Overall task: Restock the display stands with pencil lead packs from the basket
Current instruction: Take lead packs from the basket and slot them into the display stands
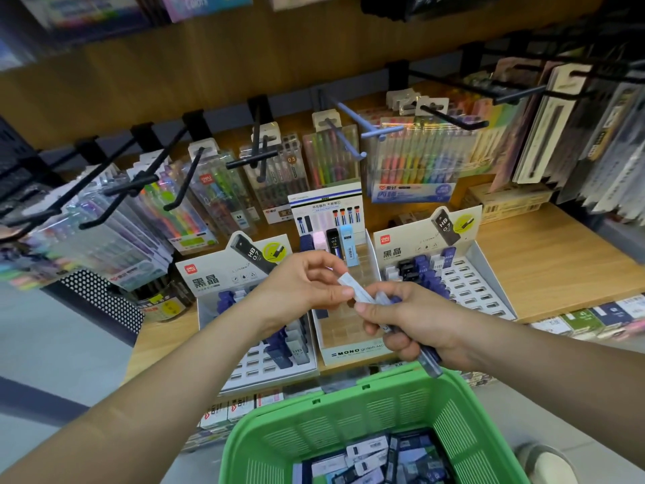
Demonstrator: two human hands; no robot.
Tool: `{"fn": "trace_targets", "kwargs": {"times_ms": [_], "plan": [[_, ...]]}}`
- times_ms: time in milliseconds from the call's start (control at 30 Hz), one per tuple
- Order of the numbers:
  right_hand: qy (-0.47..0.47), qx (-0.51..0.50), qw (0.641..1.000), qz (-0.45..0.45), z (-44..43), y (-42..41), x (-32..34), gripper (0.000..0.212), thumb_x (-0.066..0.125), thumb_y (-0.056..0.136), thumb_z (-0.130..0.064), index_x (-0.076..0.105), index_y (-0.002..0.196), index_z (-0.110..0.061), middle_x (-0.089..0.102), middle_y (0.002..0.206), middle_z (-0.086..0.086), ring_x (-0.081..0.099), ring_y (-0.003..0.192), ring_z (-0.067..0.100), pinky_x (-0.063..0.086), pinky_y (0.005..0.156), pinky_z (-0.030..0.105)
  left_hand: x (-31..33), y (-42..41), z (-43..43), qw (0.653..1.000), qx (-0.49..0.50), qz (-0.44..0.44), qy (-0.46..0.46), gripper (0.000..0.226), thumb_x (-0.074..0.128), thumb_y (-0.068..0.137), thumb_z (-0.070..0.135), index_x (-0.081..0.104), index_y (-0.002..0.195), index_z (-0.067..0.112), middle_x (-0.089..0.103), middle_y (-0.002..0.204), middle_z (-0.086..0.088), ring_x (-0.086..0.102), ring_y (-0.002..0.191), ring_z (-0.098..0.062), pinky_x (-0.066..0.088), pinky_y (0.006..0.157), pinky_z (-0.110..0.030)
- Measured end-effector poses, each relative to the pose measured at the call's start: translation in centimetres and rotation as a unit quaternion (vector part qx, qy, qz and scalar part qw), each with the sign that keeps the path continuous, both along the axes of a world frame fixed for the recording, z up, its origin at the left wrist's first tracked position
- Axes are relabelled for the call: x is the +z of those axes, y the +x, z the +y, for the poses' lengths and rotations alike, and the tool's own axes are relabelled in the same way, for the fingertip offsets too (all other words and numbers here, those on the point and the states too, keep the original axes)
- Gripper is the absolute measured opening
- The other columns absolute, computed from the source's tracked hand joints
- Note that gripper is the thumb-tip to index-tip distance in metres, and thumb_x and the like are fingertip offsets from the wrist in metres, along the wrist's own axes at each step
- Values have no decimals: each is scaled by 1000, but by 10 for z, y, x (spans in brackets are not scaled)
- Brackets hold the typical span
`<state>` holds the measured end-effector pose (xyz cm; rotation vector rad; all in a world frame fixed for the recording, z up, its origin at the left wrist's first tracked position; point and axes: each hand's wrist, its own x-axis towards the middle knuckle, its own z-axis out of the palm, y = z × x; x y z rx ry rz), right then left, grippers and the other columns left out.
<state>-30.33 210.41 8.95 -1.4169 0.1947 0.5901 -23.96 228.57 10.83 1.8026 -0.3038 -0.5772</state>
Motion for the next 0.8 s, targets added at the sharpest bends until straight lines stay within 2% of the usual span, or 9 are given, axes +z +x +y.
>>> {"fn": "trace_targets", "kwargs": {"times_ms": [133,233,367,433,500,600,700,800], "plan": [[4,-51,999,-1,3,1,2,9,64,94,-12,59,101,-15,64,72,7,36,37,6,26,33,16,0,-5,8,999,16,-23,36,21,71,79,25,64,85,6,66,68,-6,60,58,-12,52,56,-21],[-1,-86,996,-26,2,3,2,6,62,94,-7,60,98,-10,68,72,9,39,36,7,27,33,17,-1,-7,14,996,29,-31,80,21,66,86,30,69,78,11,67,66,-5,57,54,-9,47,50,-18],[-4,-122,991,-48,2,4,0,7,70,88,-9,63,88,-6,69,67,5,42,39,8,28,34,17,0,-10,23,990,-45,33,132,22,70,83,32,76,85,10,73,77,-3,56,63,-8,48,58,-19],[7,-134,990,-48,4,6,-1,11,70,87,-8,62,81,-8,64,59,1,41,40,7,27,33,17,-3,-13,20,984,-87,23,152,17,74,82,24,76,94,12,74,84,-7,59,71,-10,51,67,-23],[4,-124,991,-46,8,7,-2,11,70,87,-8,62,80,-10,56,55,-1,40,41,6,27,32,17,-5,-15,14,990,-76,7,117,32,76,79,10,68,111,11,71,84,-8,62,72,-14,53,71,-28],[-17,-82,995,-46,10,6,-2,13,72,87,-12,60,81,-10,51,59,1,40,42,6,27,33,17,-1,-11,9,998,-55,1,38,52,76,79,5,58,125,22,64,76,-2,60,63,-15,52,62,-28],[-21,-55,998,-30,11,5,-2,15,72,87,-18,61,79,-13,55,64,1,40,43,6,27,33,17,1,-6,7,985,-110,-77,107,49,78,78,10,62,119,34,58,72,1,55,57,-10,49,60,-23],[-27,-68,997,5,9,6,-3,10,68,91,-22,64,90,-14,60,70,2,40,42,6,28,34,17,-2,-6,2,982,-65,-122,132,32,78,78,14,68,103,32,60,66,0,60,60,-14,55,67,-34]]}}
